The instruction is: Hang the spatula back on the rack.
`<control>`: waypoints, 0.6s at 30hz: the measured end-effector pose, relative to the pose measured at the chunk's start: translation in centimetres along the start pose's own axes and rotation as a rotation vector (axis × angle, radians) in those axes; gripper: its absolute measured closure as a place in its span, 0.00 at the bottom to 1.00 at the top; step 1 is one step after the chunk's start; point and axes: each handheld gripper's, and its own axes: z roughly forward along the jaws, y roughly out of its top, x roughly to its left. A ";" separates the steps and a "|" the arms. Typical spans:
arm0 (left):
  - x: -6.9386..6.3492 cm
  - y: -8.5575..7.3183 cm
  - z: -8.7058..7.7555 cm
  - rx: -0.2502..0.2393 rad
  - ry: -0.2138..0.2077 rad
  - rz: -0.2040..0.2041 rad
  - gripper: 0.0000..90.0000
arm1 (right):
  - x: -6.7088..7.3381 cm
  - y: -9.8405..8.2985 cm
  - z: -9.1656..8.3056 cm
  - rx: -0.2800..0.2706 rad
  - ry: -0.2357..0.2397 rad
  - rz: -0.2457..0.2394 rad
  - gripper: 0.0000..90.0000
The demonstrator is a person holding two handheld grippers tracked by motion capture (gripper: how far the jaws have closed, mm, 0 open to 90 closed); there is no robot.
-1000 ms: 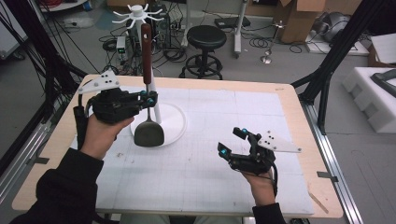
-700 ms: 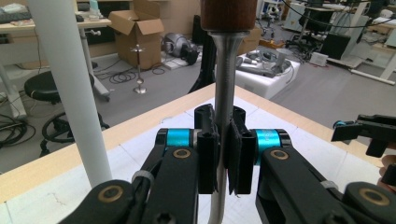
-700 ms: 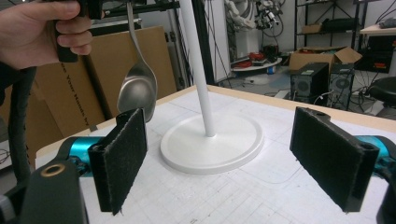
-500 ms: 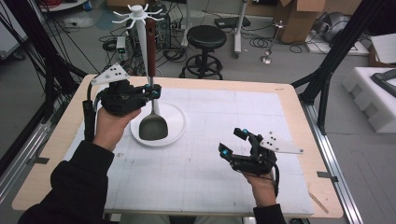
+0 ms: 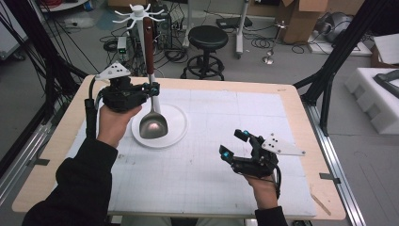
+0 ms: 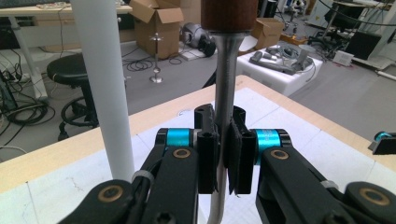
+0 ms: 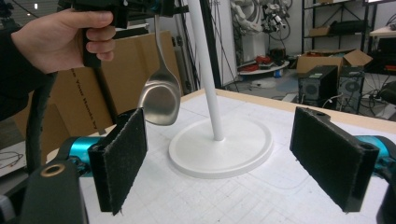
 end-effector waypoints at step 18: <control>2.0 -7.2 -5.6 -0.247 -0.077 -0.058 0.17 | -2.9 -3.1 -3.2 0.125 -0.277 -0.106 0.20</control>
